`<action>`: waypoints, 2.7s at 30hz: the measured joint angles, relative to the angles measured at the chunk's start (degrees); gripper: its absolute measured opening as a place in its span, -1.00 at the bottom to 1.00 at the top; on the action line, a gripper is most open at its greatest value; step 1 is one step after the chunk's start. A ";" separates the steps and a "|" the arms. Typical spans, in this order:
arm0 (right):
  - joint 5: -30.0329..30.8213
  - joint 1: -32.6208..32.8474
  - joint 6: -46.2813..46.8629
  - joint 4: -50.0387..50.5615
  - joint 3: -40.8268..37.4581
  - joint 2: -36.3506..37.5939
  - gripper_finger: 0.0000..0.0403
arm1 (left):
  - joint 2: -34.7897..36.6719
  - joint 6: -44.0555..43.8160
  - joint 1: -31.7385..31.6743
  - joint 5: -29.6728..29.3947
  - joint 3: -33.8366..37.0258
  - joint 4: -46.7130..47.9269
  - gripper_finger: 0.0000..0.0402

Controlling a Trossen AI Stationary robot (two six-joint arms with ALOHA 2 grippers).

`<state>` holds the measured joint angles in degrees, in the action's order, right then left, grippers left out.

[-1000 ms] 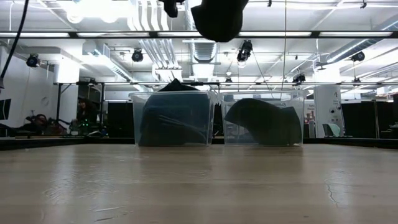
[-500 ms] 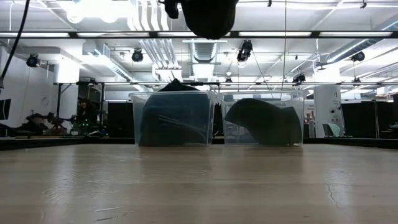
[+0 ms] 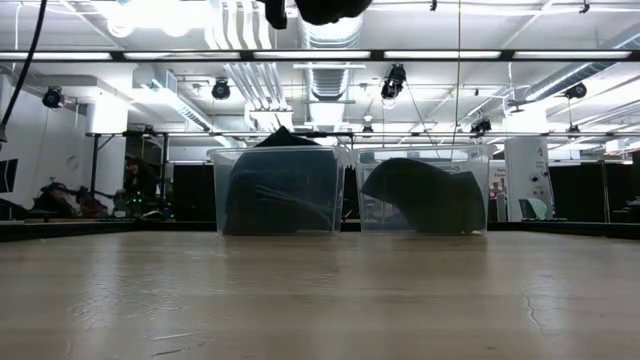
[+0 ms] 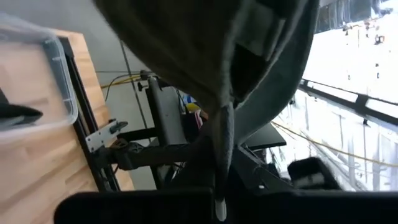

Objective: Pick & Place hat
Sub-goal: Put the gray cap into the right transparent bin

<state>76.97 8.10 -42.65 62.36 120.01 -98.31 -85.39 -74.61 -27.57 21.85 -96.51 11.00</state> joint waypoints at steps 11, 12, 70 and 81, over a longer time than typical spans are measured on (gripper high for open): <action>-8.58 -0.23 42.67 -1.21 7.94 5.25 -0.15 | 1.55 12.58 -1.16 -8.53 -1.63 -3.58 -0.98; -9.40 -0.32 45.08 -1.24 8.31 6.05 -0.11 | 1.88 13.97 -1.23 -9.25 -1.81 -3.52 -0.98; -44.19 -13.05 39.25 -39.61 5.31 5.95 -0.94 | 4.88 28.87 -0.50 -5.81 -2.58 -12.93 -0.81; -42.34 -15.64 38.22 -36.20 5.33 8.20 -0.95 | 5.13 36.88 -0.51 -4.88 -2.58 -4.15 -0.22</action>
<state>34.63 -7.54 -4.43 26.15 125.34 -90.11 -80.27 -37.73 -28.08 16.97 -99.09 6.86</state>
